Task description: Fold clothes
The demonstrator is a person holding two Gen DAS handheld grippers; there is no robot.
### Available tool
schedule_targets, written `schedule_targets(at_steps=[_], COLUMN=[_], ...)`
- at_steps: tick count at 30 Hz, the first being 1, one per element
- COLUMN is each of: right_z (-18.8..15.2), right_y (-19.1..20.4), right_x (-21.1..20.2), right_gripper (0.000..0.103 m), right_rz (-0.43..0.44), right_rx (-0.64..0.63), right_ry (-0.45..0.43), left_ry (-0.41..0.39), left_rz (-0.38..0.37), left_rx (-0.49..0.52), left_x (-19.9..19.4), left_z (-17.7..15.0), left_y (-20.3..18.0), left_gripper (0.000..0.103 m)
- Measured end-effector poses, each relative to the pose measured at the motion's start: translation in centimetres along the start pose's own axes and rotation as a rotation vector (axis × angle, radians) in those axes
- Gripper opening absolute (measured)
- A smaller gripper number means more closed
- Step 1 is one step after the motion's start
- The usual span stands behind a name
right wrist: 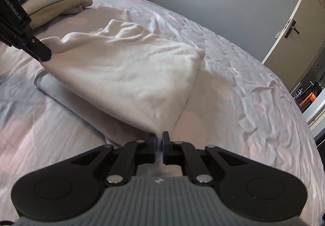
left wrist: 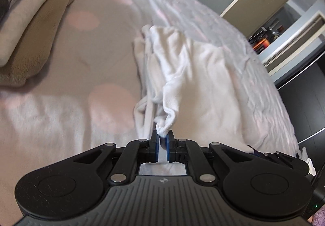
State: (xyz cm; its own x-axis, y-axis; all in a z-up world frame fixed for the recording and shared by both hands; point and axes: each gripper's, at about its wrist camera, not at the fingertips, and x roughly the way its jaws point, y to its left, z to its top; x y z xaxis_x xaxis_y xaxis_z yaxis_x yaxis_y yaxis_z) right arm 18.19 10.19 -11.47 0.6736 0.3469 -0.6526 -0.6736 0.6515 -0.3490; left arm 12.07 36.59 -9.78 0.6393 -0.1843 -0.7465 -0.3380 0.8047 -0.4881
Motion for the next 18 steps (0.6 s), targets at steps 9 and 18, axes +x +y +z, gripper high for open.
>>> schedule_targets(at_steps=[9, 18], right_z=[-1.0, -1.2], right_y=[-0.6, -3.5], right_x=[0.8, -2.7], right_gripper=[0.008, 0.029], right_rz=[0.040, 0.086], right_rx=[0.020, 0.224], right_ry=[0.095, 0.012], left_ry=[0.086, -0.051], left_rz=[0.075, 0.089], left_rx=[0.034, 0.045], left_x=[1.1, -3.2], left_z=[-1.6, -2.2], left_y=[-0.2, -1.8], left_gripper=[0.009, 0.053])
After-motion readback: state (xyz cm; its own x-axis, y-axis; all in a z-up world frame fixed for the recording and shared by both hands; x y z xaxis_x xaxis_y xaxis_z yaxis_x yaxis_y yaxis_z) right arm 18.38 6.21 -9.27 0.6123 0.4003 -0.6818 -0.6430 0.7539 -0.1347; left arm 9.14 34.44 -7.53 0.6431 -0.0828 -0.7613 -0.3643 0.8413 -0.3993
